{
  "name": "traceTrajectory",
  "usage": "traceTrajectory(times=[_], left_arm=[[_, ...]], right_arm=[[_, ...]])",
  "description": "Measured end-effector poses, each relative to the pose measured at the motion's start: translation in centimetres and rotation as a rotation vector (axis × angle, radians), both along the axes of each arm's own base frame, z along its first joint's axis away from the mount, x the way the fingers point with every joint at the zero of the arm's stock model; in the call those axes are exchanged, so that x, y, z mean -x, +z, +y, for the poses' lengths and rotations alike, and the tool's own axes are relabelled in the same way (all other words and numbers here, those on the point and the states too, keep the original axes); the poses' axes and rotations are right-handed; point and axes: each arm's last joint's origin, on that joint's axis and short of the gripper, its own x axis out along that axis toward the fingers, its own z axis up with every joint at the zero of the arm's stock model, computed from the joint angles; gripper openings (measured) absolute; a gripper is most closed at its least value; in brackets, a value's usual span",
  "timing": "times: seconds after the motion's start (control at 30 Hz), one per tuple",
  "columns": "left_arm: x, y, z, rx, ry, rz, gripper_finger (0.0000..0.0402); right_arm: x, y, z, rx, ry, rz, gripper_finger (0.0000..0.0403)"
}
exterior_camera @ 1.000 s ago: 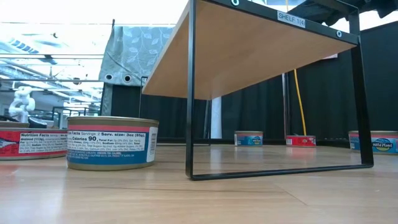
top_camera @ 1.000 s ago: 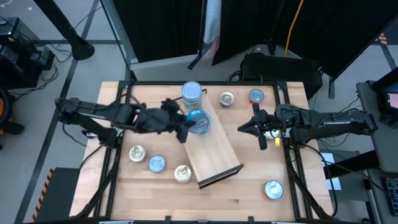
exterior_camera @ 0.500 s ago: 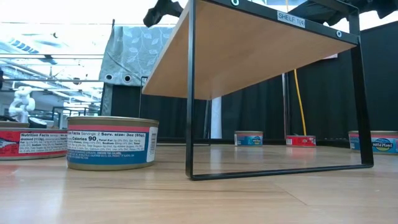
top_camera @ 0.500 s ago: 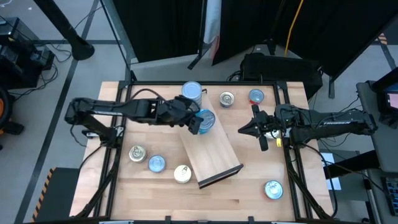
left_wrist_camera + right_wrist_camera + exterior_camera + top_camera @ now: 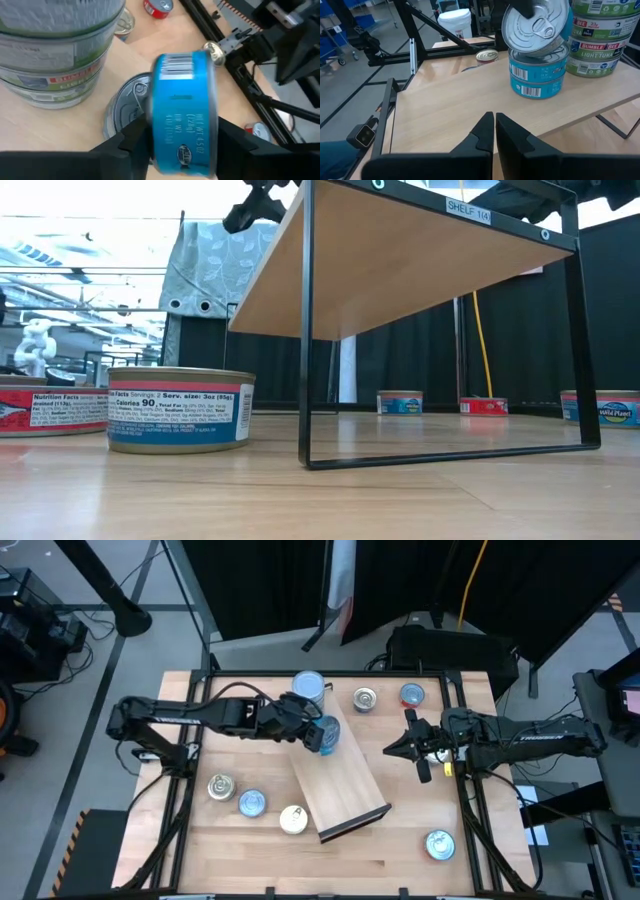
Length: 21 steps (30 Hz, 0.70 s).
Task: Stack canned seafood by type on shelf
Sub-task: Stack the bottom left light blue tuna can on top of the other light blue tuna can on the shelf
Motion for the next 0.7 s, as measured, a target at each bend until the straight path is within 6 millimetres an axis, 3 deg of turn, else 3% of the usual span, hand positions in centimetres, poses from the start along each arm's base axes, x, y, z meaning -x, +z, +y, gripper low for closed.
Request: traceTrajectory(times=[0.7], left_arm=[[0.39,-0.43,-0.44,-0.023,0.009,0.061,0.0279]], right_arm=[[0.07,-0.23,0.00,-0.004,-0.002,0.026,0.0008]])
